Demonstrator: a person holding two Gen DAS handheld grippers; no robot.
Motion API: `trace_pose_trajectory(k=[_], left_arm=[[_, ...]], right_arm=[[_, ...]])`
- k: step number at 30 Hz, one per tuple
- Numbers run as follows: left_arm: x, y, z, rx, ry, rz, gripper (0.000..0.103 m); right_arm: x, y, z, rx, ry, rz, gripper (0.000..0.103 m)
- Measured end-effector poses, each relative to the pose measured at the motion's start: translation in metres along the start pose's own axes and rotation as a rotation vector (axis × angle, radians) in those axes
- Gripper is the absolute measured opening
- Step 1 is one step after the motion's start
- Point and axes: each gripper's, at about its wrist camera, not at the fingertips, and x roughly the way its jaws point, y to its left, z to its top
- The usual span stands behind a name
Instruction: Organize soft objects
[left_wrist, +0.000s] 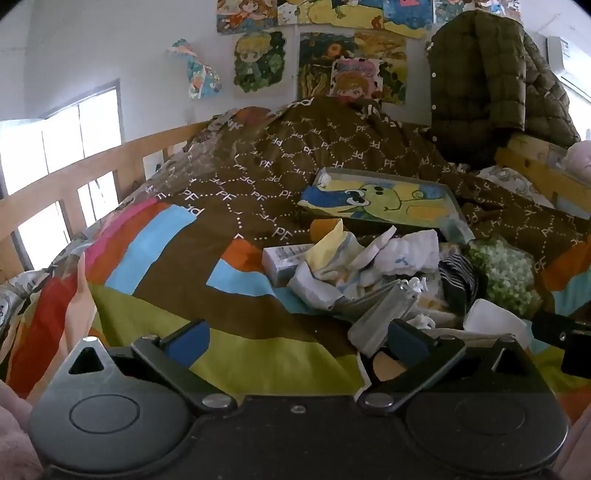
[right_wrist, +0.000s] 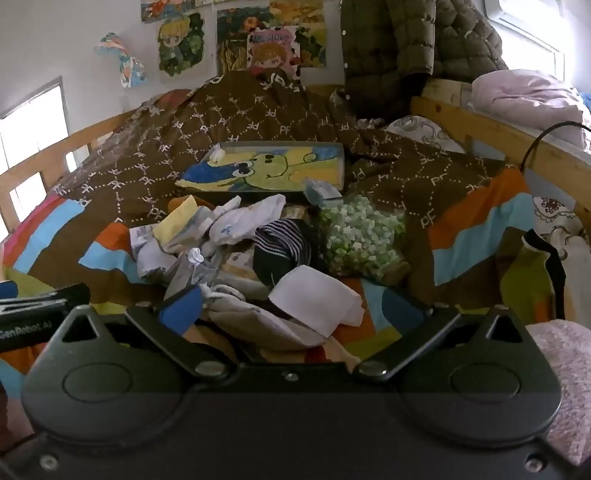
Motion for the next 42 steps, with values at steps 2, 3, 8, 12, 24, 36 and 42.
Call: trace_pose_trajectory(k=[2,3,8,12,24,36,42], left_arm=[[-0.001,0.0,0.0,0.002,0.0,0.002,0.102],[-0.002,0.0,-0.001,0.005,0.0,0.001,0.102],[0.007,0.003,-0.008,0.015,0.0,0.004,0.102],[0.006,0.003,-0.003,0.003,0.02,0.007,0.102],[0.006,0.003,-0.002,0.006,0.024,0.006,0.102],[0.006,0.003,-0.002,0.007,0.026,0.006,0.102],[0.006,0.003,-0.002,0.007,0.027,0.007,0.102]], right_arm=[[-0.001,-0.001,0.0,0.0,-0.001,0.003,0.103],[-0.001,-0.002,0.001,0.0,-0.002,0.006,0.103],[0.005,-0.002,-0.009,-0.003,-0.003,0.006,0.103],[0.007,-0.001,-0.005,-0.02,0.013,-0.003,0.103],[0.009,0.0,-0.003,-0.035,0.028,-0.008,0.103],[0.01,0.001,-0.004,-0.039,0.034,-0.009,0.103],[0.011,0.001,-0.004,-0.04,0.036,-0.01,0.103]])
